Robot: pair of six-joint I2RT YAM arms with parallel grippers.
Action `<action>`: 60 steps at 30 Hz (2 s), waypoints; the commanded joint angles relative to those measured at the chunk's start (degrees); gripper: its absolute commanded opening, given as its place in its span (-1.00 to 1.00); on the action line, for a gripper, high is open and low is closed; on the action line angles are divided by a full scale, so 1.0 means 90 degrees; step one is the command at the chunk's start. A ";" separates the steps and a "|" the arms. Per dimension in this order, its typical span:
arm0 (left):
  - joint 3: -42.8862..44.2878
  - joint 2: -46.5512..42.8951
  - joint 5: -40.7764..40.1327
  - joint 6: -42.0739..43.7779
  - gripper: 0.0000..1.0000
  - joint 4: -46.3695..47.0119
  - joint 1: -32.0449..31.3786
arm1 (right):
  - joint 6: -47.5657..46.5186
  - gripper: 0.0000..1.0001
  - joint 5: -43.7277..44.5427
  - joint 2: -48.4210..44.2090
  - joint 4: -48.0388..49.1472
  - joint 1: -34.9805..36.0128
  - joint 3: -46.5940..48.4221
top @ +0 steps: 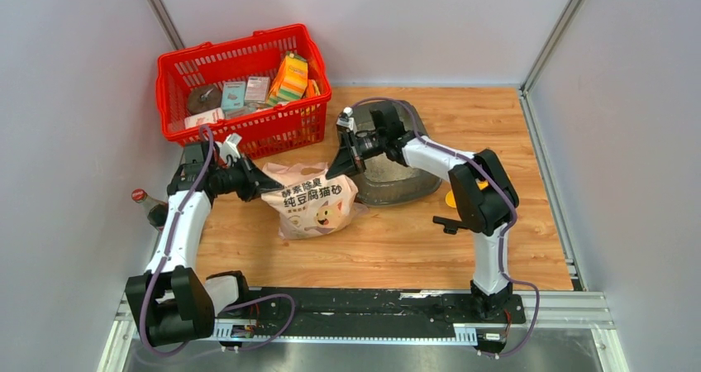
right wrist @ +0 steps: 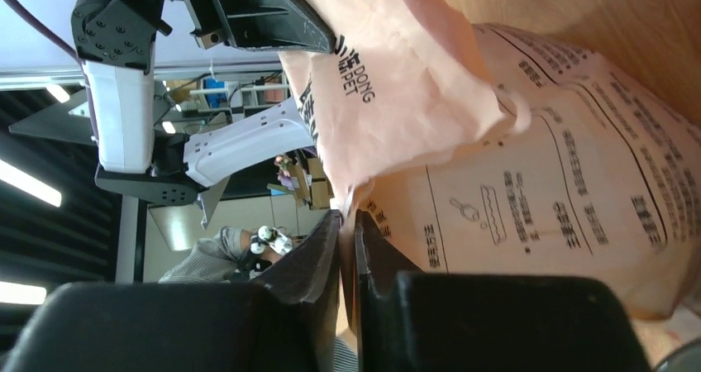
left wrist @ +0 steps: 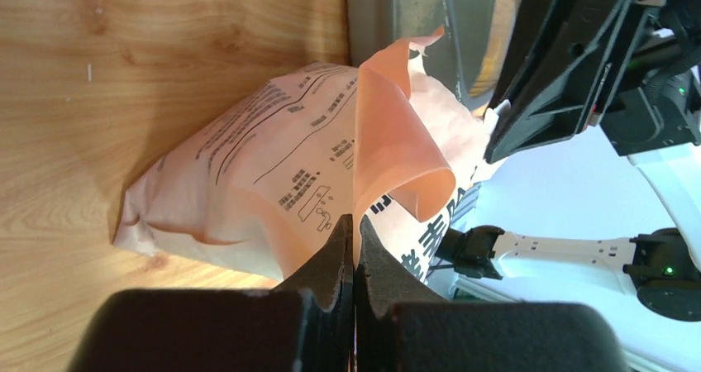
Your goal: Fill the litter box with clean litter
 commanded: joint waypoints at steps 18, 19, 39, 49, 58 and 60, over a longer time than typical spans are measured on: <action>0.0046 0.0213 0.0296 -0.0605 -1.00 0.0356 0.0197 | -0.2523 0.20 0.1064 -0.1085 -0.1935 0.0247 -0.0031; 0.0046 0.0183 0.0364 -0.0625 -0.97 0.0492 0.0197 | -0.2582 0.18 0.1162 -0.1163 -0.1955 0.0276 -0.0080; -0.0921 -0.0842 0.2053 0.1346 0.05 0.1597 0.0197 | -0.1344 0.20 0.1835 -0.2150 0.1810 0.0247 -0.2500; -0.1300 -0.0852 0.2425 0.0899 -0.40 0.2963 0.0197 | -0.0943 0.13 0.2188 -0.1964 0.2859 0.0384 -0.2619; -0.1604 -0.0842 0.1733 -0.0009 -0.93 0.3901 0.0188 | -0.0766 0.08 0.1856 -0.1905 0.3113 0.0403 -0.2668; -0.1614 -0.0804 0.1644 -0.0233 -1.00 0.4201 0.0188 | -0.0785 0.14 0.1836 -0.1915 0.3210 0.0423 -0.2775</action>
